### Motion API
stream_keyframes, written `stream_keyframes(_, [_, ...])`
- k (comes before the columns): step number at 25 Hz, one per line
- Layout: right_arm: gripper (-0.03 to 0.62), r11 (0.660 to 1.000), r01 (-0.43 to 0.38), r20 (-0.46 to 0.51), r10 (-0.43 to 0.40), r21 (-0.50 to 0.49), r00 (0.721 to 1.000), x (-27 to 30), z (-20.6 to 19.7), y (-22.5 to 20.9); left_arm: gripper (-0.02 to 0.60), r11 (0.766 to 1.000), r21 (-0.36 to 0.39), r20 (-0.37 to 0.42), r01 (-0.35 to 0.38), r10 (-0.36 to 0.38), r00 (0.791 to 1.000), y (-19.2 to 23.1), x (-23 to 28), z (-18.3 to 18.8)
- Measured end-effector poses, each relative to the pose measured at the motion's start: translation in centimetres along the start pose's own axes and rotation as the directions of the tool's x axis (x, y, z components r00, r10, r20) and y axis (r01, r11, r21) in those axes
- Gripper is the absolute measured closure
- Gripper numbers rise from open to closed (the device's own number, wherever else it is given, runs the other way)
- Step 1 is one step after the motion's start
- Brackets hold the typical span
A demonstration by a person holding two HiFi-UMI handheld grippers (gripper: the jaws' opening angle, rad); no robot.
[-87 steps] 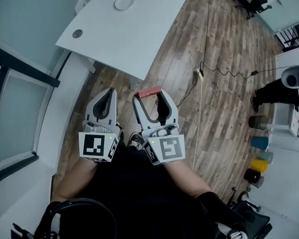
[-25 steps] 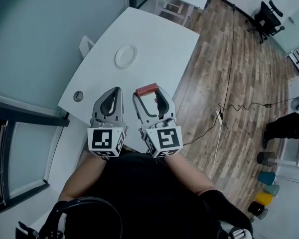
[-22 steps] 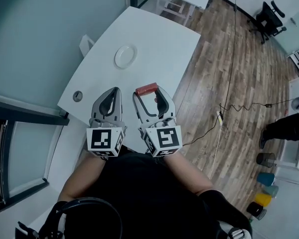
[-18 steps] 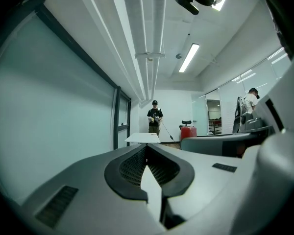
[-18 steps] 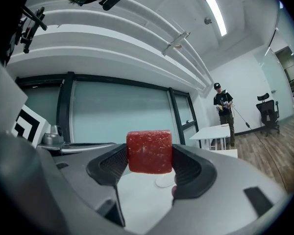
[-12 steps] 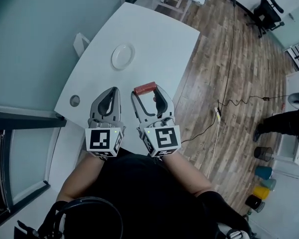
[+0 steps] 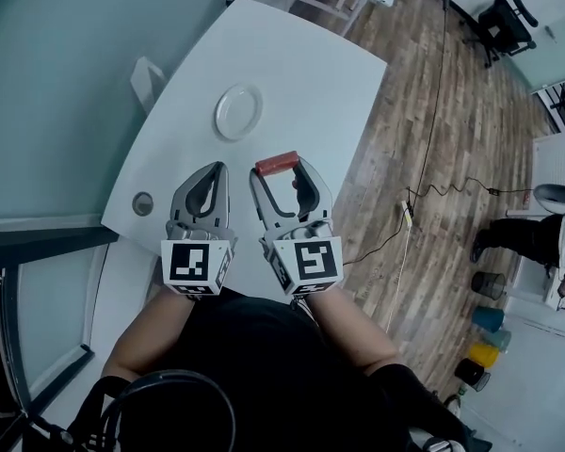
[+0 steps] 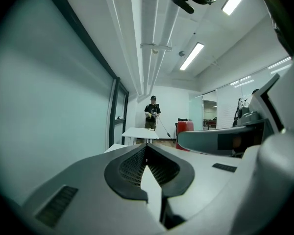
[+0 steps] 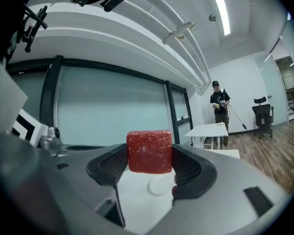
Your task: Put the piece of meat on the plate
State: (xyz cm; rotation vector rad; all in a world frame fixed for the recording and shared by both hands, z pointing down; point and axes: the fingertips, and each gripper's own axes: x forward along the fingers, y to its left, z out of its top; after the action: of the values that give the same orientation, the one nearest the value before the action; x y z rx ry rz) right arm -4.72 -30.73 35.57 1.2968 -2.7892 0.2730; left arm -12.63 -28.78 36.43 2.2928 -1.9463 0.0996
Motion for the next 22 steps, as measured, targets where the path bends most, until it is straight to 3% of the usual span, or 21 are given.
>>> stream_keyframes(6, [0.312,1.000,0.027,-0.023,-0.026,0.007,0.999,2.7,-0.8,0.1,0.578,1.000,0.009,-0.015,0.015,-0.015,1.000,2.1,1.7,-0.3])
stream_keyframes(22, [0.312,0.996,0.083,-0.183,-0.084,-0.014,0.979,11.8,-7.7,-2.0,0.579,0.998,-0.041,-0.124,0.056,-0.061,0.990,7.8,8.3,-5.8])
